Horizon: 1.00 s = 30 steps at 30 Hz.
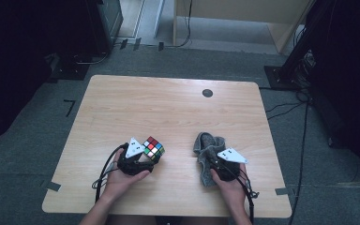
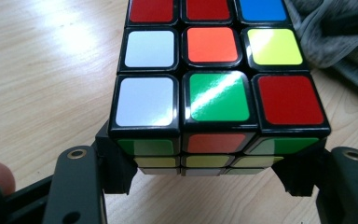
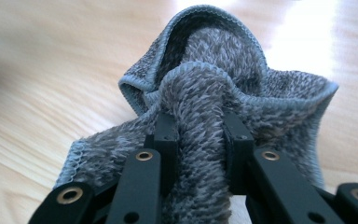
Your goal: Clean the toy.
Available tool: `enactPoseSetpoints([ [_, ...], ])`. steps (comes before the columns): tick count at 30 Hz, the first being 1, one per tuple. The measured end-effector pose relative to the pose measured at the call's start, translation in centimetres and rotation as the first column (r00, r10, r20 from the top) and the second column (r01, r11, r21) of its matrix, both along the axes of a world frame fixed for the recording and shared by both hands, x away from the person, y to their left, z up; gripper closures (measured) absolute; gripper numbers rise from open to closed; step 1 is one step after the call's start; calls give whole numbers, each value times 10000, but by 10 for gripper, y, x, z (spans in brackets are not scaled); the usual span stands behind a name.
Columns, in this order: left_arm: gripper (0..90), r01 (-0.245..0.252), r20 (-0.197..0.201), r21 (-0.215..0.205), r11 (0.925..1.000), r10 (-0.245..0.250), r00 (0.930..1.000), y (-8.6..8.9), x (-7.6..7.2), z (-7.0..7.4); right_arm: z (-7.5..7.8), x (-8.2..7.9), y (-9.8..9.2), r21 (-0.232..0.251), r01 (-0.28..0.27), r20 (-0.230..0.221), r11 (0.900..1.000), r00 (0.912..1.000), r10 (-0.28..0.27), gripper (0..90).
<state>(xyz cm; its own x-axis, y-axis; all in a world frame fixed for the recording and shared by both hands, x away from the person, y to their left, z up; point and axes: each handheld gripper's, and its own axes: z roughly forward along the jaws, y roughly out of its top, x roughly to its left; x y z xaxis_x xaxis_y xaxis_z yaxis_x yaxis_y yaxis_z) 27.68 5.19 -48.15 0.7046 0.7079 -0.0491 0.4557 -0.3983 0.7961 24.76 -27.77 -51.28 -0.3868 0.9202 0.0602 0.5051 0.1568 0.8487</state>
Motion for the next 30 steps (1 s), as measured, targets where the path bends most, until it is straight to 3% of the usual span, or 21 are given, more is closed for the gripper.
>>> enactPoseSetpoints([
  [4, 342, -47, 437, 206, 9998, 38, 9990, -1, -2, -1, 9, -2, 0, 433, -39, 257, 9991, 9997, 28, 744],
  [7, 342, 51, 579, 40, 10000, -53, 9983, -1, -2, 0, 21, -5, 2, 871, -309, 563, 9957, 9981, 261, 742],
  [8, 342, 78, 596, -91, 9999, -72, 9982, -1, -2, 0, 31, -8, 6, 1224, -684, 791, 9901, 9951, 590, 739],
  [9, 342, 60, 548, -210, 9998, -48, 9985, -1, -1, 1, 31, -8, 6, 1224, -684, 791, 9901, 9951, 590, 739],
  [10, 342, 10, 531, -286, 9996, 5, 9986, -1, -2, 1, 41, -11, 11, 1503, -1109, 1013, 9824, 9902, 963, 735],
  [12, 342, -103, 499, -26, 9999, 104, 9987, -4, -2, 2, 52, -14, 20, 1615, -1440, 1153, 9763, 9853, 1263, 731],
  [16, 343, -55, 465, 153, 9999, 48, 9989, -8, -3, 1, 65, -17, 35, 1655, -1907, 1266, 9676, 9771, 1710, 727],
  [17, 343, 83, 431, 102, 9999, -87, 9990, -10, -3, 1, 70, -20, 44, 1542, -2188, 1374, 9635, 9704, 1984, 727],
  [19, 343, 514, 333, 132, 9986, -518, 9981, -17, -6, 0, 73, -23, 53, 1425, -2397, 1496, 9603, 9643, 2185, 728],
  [22, 343, 749, 255, 151, 9971, -752, 9968, -24, -9, -1, 75, -25, 64, 1242, -2712, 1511, 9545, 9559, 2520, 727],
  [24, 343, 939, 72, 794, 9924, -948, 9955, -37, -15, -1, 77, -28, 70, 1153, -2800, 1599, 9530, 9522, 2604, 721],
  [27, 343, 1146, 114, 1079, 9875, -1165, 9931, -45, -20, -1, 80, -32, 77, 988, -2907, 1702, 9517, 9472, 2717, 714],
  [28, 343, 1398, 187, 1135, 9837, -1428, 9896, -50, -25, 0, 83, -36, 86, 1007, -3249, 1598, 9404, 9382, 3070, 706],
  [30, 343, 1484, 277, 1135, 9824, -1525, 9879, -52, -27, 2, 84, -38, 95, 869, -3396, 1362, 9366, 9353, 3265, 705],
])
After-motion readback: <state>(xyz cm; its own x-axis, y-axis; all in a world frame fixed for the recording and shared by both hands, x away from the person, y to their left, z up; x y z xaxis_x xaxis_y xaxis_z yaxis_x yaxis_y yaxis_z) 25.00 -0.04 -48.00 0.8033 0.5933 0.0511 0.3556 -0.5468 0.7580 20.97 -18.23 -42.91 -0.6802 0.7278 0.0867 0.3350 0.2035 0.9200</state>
